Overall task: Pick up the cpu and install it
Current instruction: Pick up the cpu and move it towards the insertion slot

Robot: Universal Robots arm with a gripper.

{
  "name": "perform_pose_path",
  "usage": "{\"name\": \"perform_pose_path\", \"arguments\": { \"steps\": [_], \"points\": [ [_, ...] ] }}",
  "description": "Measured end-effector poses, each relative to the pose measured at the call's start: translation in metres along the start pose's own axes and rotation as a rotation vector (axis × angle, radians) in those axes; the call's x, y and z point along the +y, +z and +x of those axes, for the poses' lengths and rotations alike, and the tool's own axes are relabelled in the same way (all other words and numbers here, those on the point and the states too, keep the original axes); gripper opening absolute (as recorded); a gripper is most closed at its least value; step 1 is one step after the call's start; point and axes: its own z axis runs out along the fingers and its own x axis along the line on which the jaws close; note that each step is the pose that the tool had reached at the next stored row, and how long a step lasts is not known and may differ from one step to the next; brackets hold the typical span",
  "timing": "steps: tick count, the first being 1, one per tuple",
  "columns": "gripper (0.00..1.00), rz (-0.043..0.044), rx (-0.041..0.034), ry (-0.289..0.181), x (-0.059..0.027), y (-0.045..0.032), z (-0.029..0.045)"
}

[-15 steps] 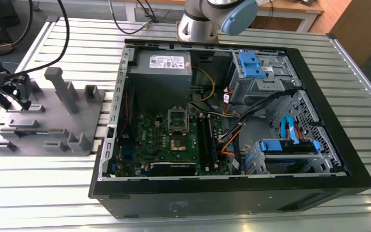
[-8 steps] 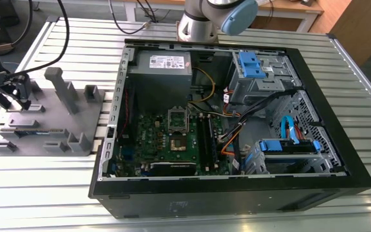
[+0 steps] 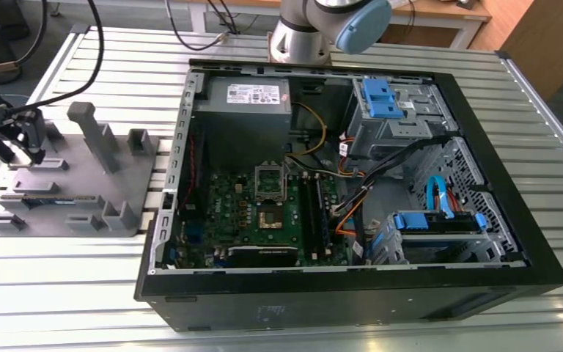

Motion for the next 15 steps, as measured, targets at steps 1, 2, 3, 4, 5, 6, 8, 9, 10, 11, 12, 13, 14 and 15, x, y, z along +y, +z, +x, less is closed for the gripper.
{"name": "perform_pose_path", "arguments": {
  "steps": [1,2,3,4,5,6,8,9,10,11,12,13,14,15],
  "points": [
    [0.47,-0.0001,0.0,0.0,0.0,-0.0007,0.0],
    [0.47,-0.0005,-0.0002,0.0,0.0001,-0.0009,-0.0001],
    [0.47,-0.0006,-0.0002,0.0,0.0001,-0.0009,0.0],
    [0.47,-0.0004,0.0,0.0,0.0001,-0.0019,-0.0001],
    [0.47,-0.0005,0.0,0.0,0.0001,-0.0026,-0.0001],
    [0.47,-0.0004,0.0,0.0,0.0001,-0.0026,-0.0001],
    [0.47,-0.0004,0.0,0.0,0.0001,-0.0027,-0.0001],
    [0.47,-0.0004,0.0001,0.0,0.0001,-0.0029,-0.0001],
    [0.47,-0.0003,0.0002,0.0,0.0002,-0.0032,-0.0001],
    [0.47,-0.0003,0.0002,0.0,0.0002,-0.0035,-0.0001],
    [0.47,-0.0005,0.0,0.0,0.0002,-0.0036,-0.0001],
    [0.47,-0.0005,0.0,0.0,0.0002,-0.0037,-0.0001],
    [0.47,-0.0005,-0.0001,0.0,0.0002,-0.0037,-0.0001],
    [0.47,-0.0004,0.0,0.0,0.0002,-0.0038,-0.0001]
  ]
}}
